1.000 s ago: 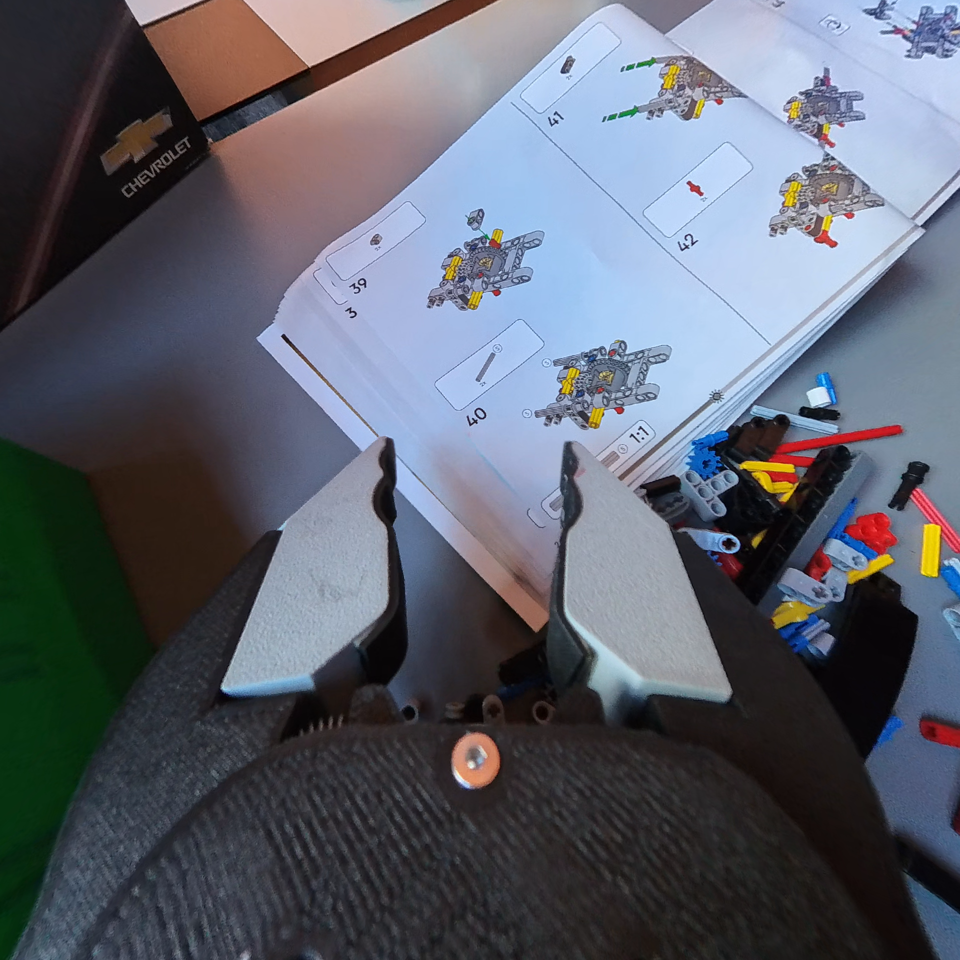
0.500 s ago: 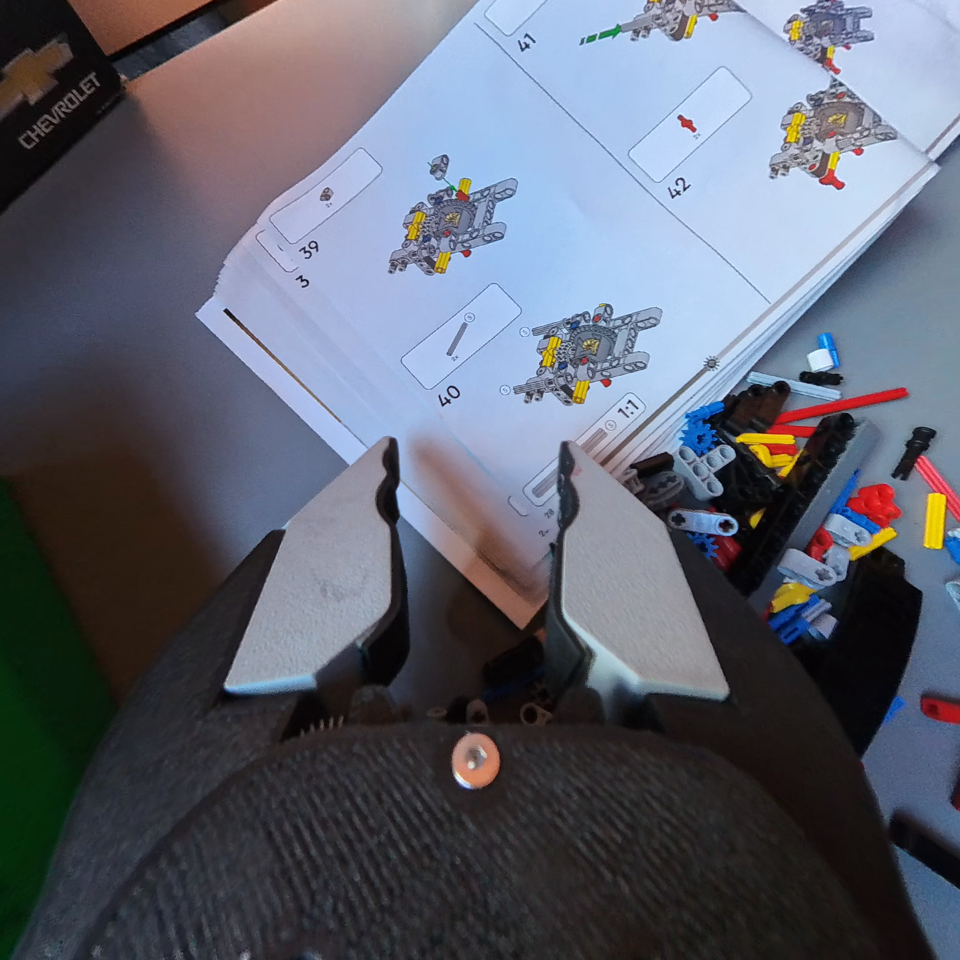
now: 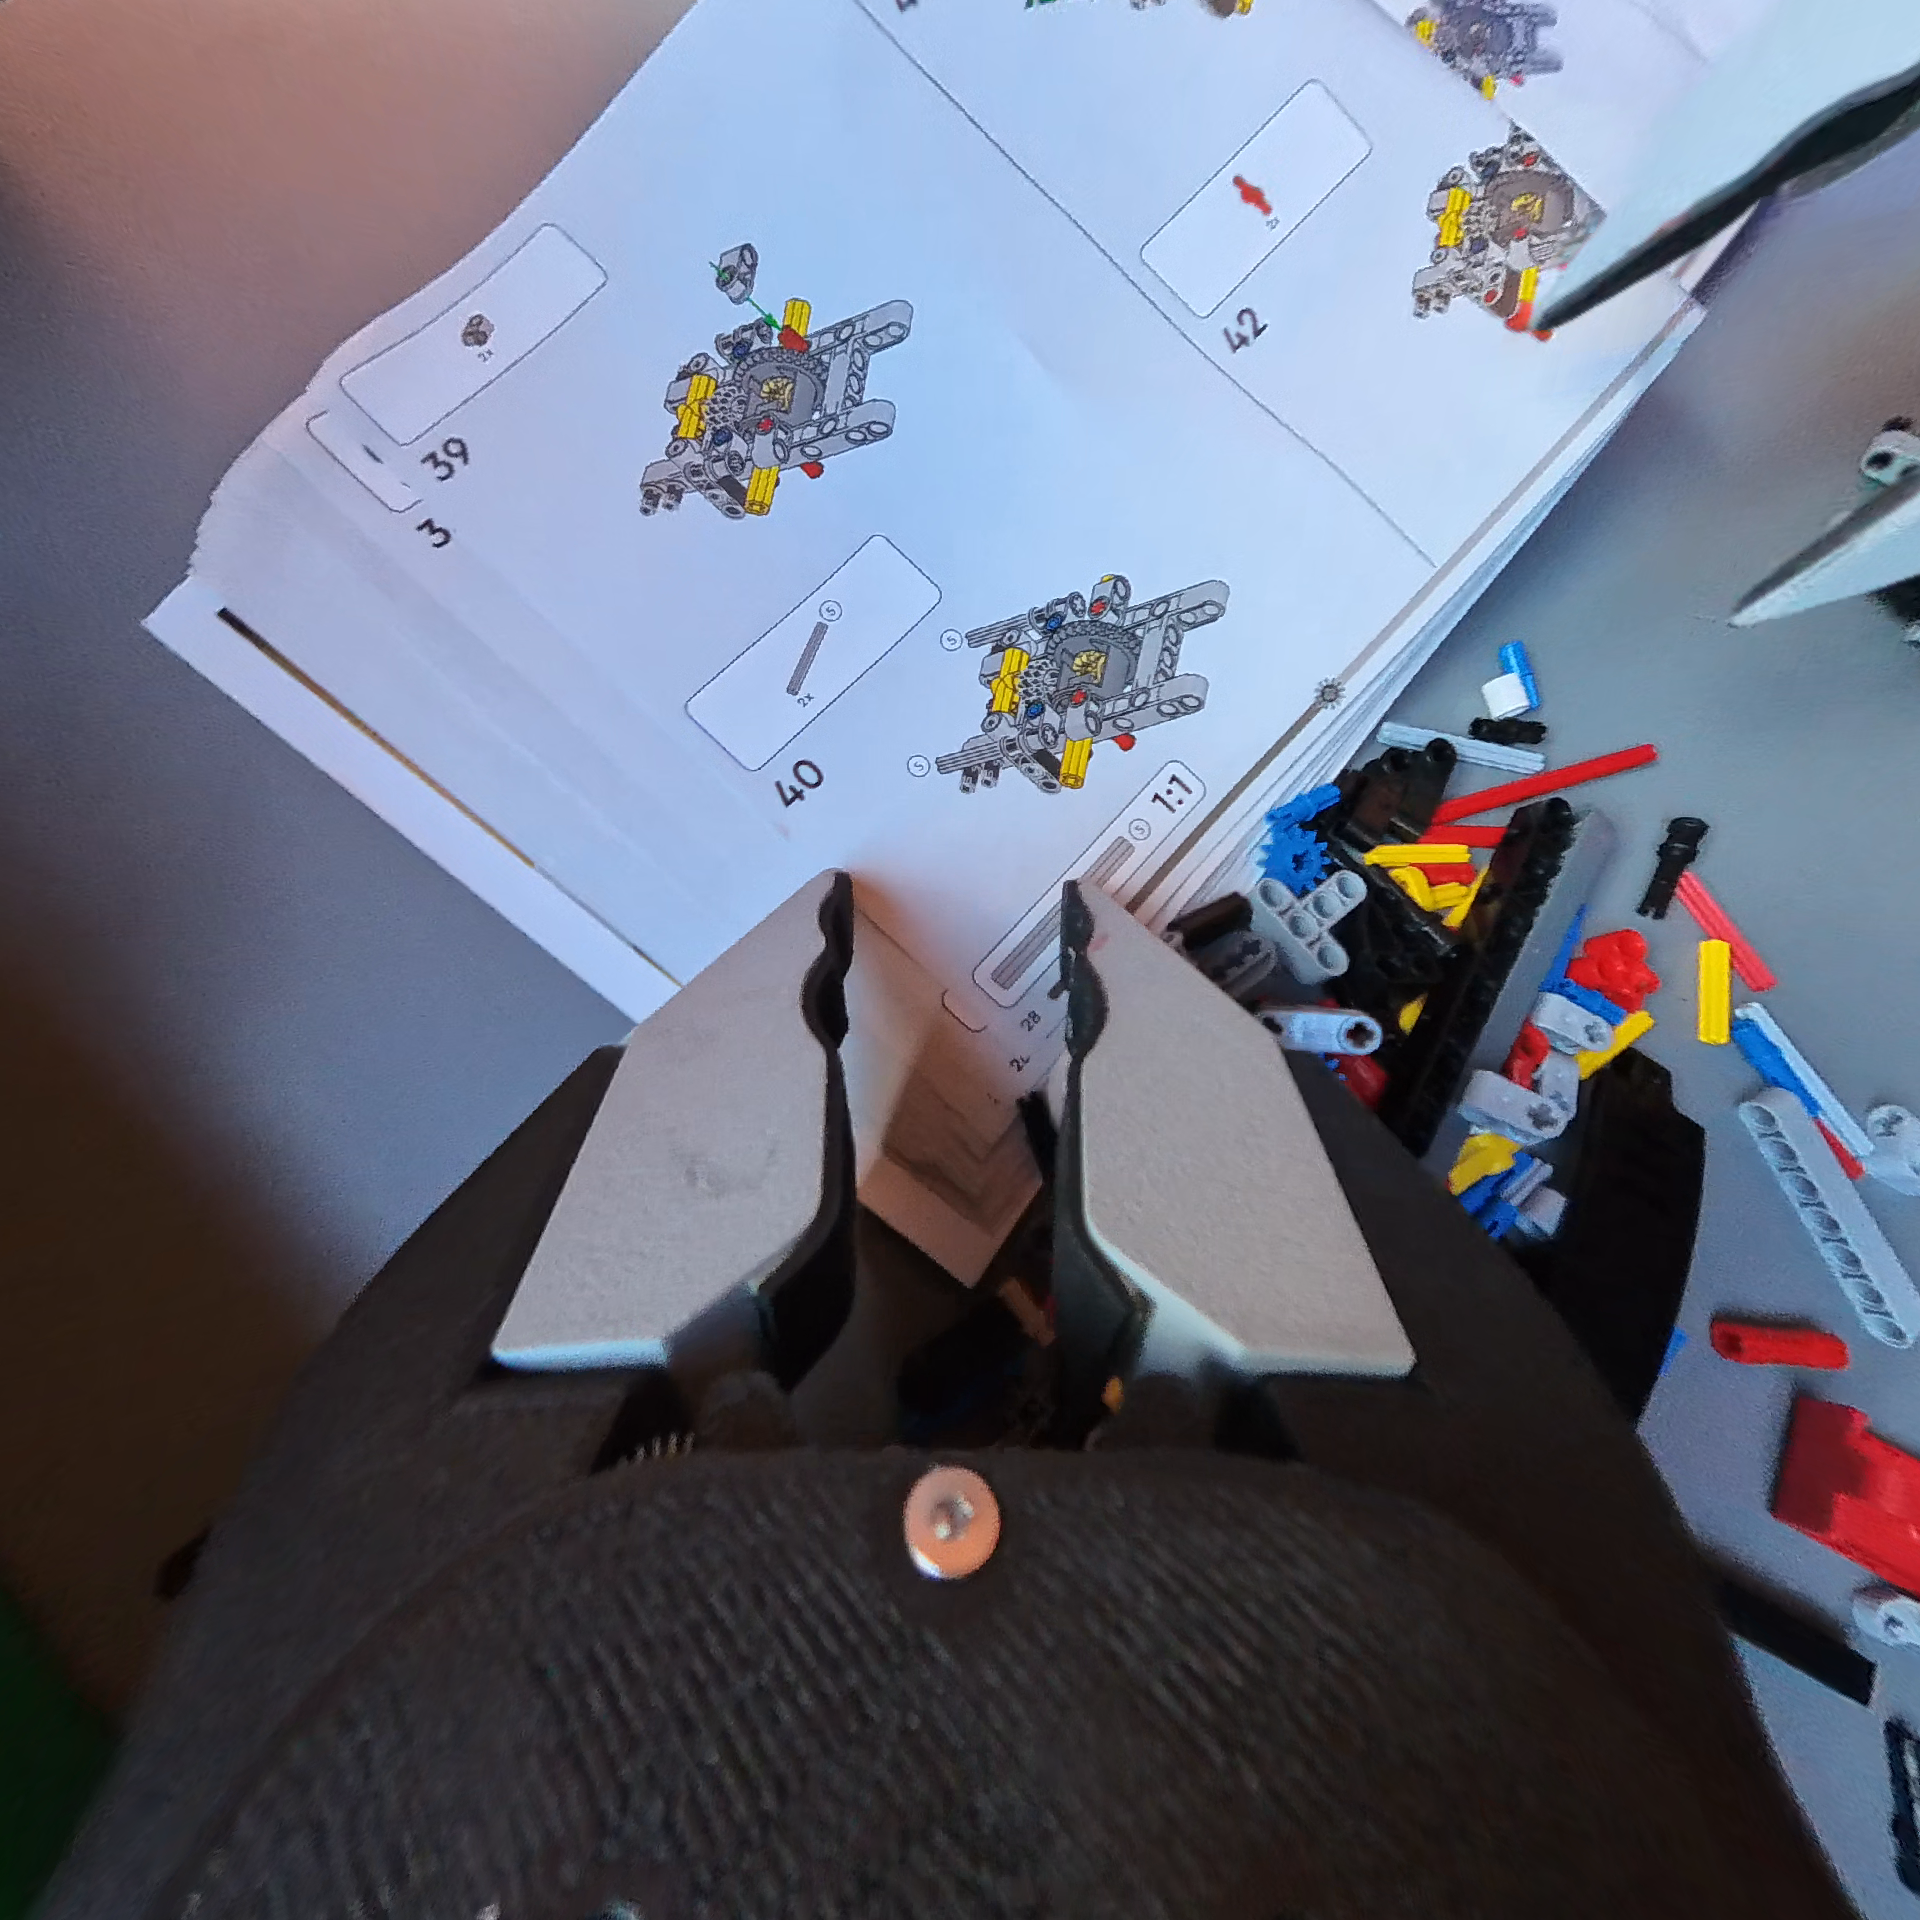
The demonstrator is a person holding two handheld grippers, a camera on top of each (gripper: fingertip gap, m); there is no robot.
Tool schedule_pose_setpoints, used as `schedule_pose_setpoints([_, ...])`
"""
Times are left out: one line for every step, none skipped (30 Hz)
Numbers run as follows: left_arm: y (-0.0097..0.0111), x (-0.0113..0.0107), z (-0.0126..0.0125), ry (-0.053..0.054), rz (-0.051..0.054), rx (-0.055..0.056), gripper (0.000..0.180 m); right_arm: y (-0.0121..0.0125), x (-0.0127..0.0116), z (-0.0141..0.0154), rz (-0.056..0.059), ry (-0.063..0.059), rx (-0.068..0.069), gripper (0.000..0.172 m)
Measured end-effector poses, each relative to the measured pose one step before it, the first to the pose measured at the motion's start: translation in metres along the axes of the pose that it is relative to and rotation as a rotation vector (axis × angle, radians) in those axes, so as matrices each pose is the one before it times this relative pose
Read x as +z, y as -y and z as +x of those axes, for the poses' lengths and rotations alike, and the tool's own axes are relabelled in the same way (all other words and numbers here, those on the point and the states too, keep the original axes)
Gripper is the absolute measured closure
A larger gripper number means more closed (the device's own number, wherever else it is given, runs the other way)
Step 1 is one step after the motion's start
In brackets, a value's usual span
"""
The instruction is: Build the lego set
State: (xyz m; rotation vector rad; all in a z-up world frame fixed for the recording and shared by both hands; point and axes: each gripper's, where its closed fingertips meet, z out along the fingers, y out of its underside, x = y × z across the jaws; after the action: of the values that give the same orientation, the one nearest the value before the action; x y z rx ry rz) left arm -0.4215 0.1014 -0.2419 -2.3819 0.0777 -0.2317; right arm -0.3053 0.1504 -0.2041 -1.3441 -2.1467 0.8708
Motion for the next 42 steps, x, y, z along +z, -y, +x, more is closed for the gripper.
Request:
schedule_pose_setpoints([0.00074, 0.00095, 0.00095, 0.0007, 0.0002, 0.0029, 0.143, 0.00052, -0.0008, -0.00055, 0.0023, 0.0001, 0.0045, 0.116])
schedule_pose_setpoints([0.00052, 0.00084, 0.00085, 0.002, -0.0009, 0.0047, 0.142, -0.00063, -0.00069, 0.0014, -0.0068, -0.0069, 0.0024, 0.116])
schedule_pose_setpoints([0.00036, 0.00065, 0.0008, 0.0031, -0.0021, 0.0064, 0.142, -0.00103, -0.00052, 0.00286, -0.0122, -0.0116, 0.0011, 0.116])
schedule_pose_setpoints([-0.00008, 0.0003, 0.00012, 0.0067, -0.0038, 0.0079, 0.142, -0.00004, -0.00036, 0.00364, -0.01, -0.0134, 0.0, 0.117])
schedule_pose_setpoints([-0.00026, 0.0002, -0.00007, 0.0066, -0.0036, 0.0083, 0.142, 0.00132, -0.00015, 0.00473, -0.0051, -0.0184, 0.0003, 0.12])
schedule_pose_setpoints([-0.00021, 0.00007, 0.00035, 0.0036, -0.0033, 0.0072, 0.142, 0.00188, 0.00065, 0.00506, -0.0059, -0.0189, 0.001, 0.122])
schedule_pose_setpoints([-0.00037, -0.0001, 0.0003, 0.0027, -0.0039, 0.0058, 0.142, 0.00223, 0.00146, 0.00329, -0.0098, -0.0101, -0.0025, 0.123])
schedule_pose_setpoints([-0.00025, -0.00008, 0.00038, 0.0009, -0.0031, 0.0054, 0.142, 0.00231, 0.00231, 0.00136, -0.0125, -0.0027, -0.0092, 0.123])
schedule_pose_setpoints([-0.00012, 0.00012, 0.0005, 0.0004, -0.0022, 0.0043, 0.142, 0.00229, 0.00314, 0.0005, -0.0159, -0.0031, -0.0152, 0.124])
schedule_pose_setpoints([0.00006, 0.00021, 0.00041, 0.0003, -0.0014, 0.0027, 0.142, 0.00181, 0.00394, 0.00037, -0.0203, -0.0071, -0.0198, 0.125])
schedule_pose_setpoints([0.00013, 0.0002, 0.00067, -0.0015, -0.0004, 0.0015, 0.142, 0.00138, 0.00467, -0.00045, -0.0226, -0.0069, -0.0254, 0.124])
schedule_pose_setpoints([-0.00009, 0.00009, 0.00077, -0.0023, -0.0014, 0.0045, 0.141, 0.00139, 0.0046, -0.00102, -0.0217, -0.0087, -0.0288, 0.124])
schedule_pose_setpoints([-0.0001, -0.00008, 0.00034, -0.0015, -0.0015, 0.0068, 0.141, 0.00171, 0.00447, -0.00095, -0.016, -0.0124, -0.0274, 0.124])
schedule_pose_setpoints([-0.00011, -0.00013, -0.00008, -0.001, 0.0003, 0.0021, 0.141, 0.00228, 0.00405, -0.00108, -0.0098, -0.011, -0.0214, 0.125])
schedule_pose_setpoints([0.0001, -0.00014, -0.00011, -0.0035, 0.0022, -0.005, 0.142, 0.00244, 0.00335, -0.00117, -0.0045, -0.0085, -0.0124, 0.124])
schedule_pose_setpoints([0.00013, -0.00029, -0.00002, -0.0053, 0.002, -0.0068, 0.142, 0.00238, 0.00248, -0.00108, 0.0005, -0.004, -0.004, 0.124])
schedule_pose_setpoints([-0.00027, -0.00054, -0.00042, -0.0024, 0.0001, -0.0051, 0.142, 0.00237, 0.00164, -0.00145, 0.0045, 0.0009, 0.0, 0.123])
schedule_pose_setpoints([-0.00034, -0.00071, -0.00057, 0.001, -0.0015, -0.0023, 0.142, 0.0022, 0.00092, -0.00112, 0.0064, 0.0002, 0.0004, 0.121])
schedule_pose_setpoints([-0.00042, -0.00058, -0.00048, 0.0027, -0.0013, 0.0014, 0.141, 0.00157, 0.00024, -0.00046, 0.0051, -0.0043, -0.0012, 0.119])
schedule_pose_setpoints([-0.00006, -0.00042, -0.00053, 0.0039, -0.0003, 0.0024, 0.142, 0.00117, -0.0003, -0.00037, 0.0032, -0.0044, -0.0038, 0.119])
schedule_pose_setpoints([-0.00036, -0.00017, 0.00003, 0.0012, -0.0022, 0.0016, 0.142, 0.00081, -0.00059, -0.00058, 0.0017, -0.0039, -0.0049, 0.119])
schedule_pose_setpoints([-0.00027, 0.00016, 0.00045, -0.0011, -0.0017, 0.001, 0.141, 0.0004, -0.00048, -0.00004, -0.0003, -0.0057, -0.0048, 0.117])
schedule_pose_setpoints([0.00009, 0.00044, 0.0007, -0.0012, -0.0003, 0.0013, 0.142, 0.00013, -0.00051, 0.00044, -0.0016, -0.0084, -0.0053, 0.115])
schedule_pose_setpoints([0.00008, 0.00041, 0.0004, 0.0006, 0.0002, 0.0022, 0.141, 0.00007, -0.00039, 0.00059, -0.0005, -0.0077, -0.0054, 0.114])
schedule_pose_setpoints([0.00005, 0.00025, 0.00032, 0.0007, 0.0001, 0.002, 0.141, 0.00023, -0.0001, -0.00002, 0.0008, -0.0031, -0.0027, 0.114])
schedule_pose_setpoints([0.00012, 0.00004, 0.00031, 0.0001, -0.0003, 0.0009, 0.141, 0.00007, 0.00014, -0.0002, 0.0009, 0.0007, 0.001, 0.113])
schedule_pose_setpoints([-0.00005, 0.0, 0.00033, -0.0013, -0.0005, 0.0006, 0.141, -0.0001, 0.00075, -0.0004, 0.0007, 0.0026, 0.0029, 0.113])
schedule_pose_setpoints([-0.00009, 0.00009, 0.00009, 0.0003, -0.0002, 0.0008, 0.141, -0.00069, 0.00119, -0.00062, -0.0013, 0.0043, 0.0038, 0.113])
schedule_pose_setpoints([0.00002, 0.00001, -0.00005, 0.0003, 0.0001, 0.0002, 0.141, -0.00109, 0.00147, -0.00059, -0.0035, 0.0039, 0.0038, 0.113])
schedule_pose_setpoints([-0.00002, -0.00002, -0.00003, -0.0003, -0.0001, -0.0004, 0.141, -0.0013, 0.00158, -0.00041, -0.0036, 0.0012, 0.0019, 0.113])
schedule_pose_setpoints([0.00005, 0.00001, -0.00003, -0.0004, 0.0004, -0.0002, 0.141, -0.00144, 0.00179, -0.00046, -0.0041, 0.0006, 0.0004, 0.113])
schedule_pose_setpoints([0.0001, 0.00002, -0.00001, -0.0006, 0.0008, -0.0016, 0.141, -0.00162, 0.00189, -0.00031, -0.0065, 0.0003, 0.0003, 0.113])
schedule_pose_setpoints([0.00013, 0.00003, 0.0002, -0.002, 0.001, -0.0017, 0.141, -0.00149, 0.00172, -0.00026, -0.0069, -0.0001, -0.0001, 0.112])
schedule_pose_setpoints([0.00009, 0.00003, 0.00027, -0.0023, 0.0007, -0.0007, 0.141, -0.00132, 0.00162, 0.00025, -0.007, -0.0028, -0.0007, 0.112])
schedule_pose_setpoints([0.00007, 0.00005, 0.0003, -0.0012, 0.0005, -0.0006, 0.141, -0.00112, 0.00135, 0.00057, -0.0076, -0.0048, -0.0027, 0.112])
schedule_pose_setpoints([0.00009, 0.00009, 0.00012, -0.0003, 0.0001, 0.0001, 0.141, -0.00096, 0.00102, 0.00088, -0.0071, -0.0061, -0.0057, 0.111])
schedule_pose_setpoints([-0.00007, 0.0, 0.00006, 0.0004, -0.0006, 0.0012, 0.141, -0.00099, 0.0007, 0.0013, -0.0077, -0.009, -0.0076, 0.112])
schedule_pose_setpoints([-0.00013, 0.00002, -0.00009, 0.0003, 0.0001, 0.0008, 0.141, -0.00113, 0.00035, 0.00169, -0.0085, -0.0115, -0.0087, 0.11])
schedule_pose_setpoints([-0.00003, 0.00004, -0.00014, -0.0001, 0.0009, -0.0005, 0.141, -0.00095, -0.00005, 0.00165, -0.0079, -0.0116, -0.0076, 0.109])
schedule_pose_setpoints([0.00003, -0.0001, -0.00031, -0.0009, 0.001, -0.0019, 0.141, -0.00101, -0.00043, 0.00196, -0.0072, -0.0131, -0.0068, 0.107])
schedule_pose_setpoints([0.00005, 0.00001, -0.00021, -0.0013, 0.0016, -0.0027, 0.142, -0.00104, -0.00109, 0.00264, -0.0065, -0.0177, -0.0069, 0.105])
schedule_pose_setpoints([0.00012, -0.00008, -0.00026, -0.0014, 0.0016, -0.0031, 0.142, -0.00078, -0.00155, 0.00243, -0.004, -0.016, -0.0057, 0.104])
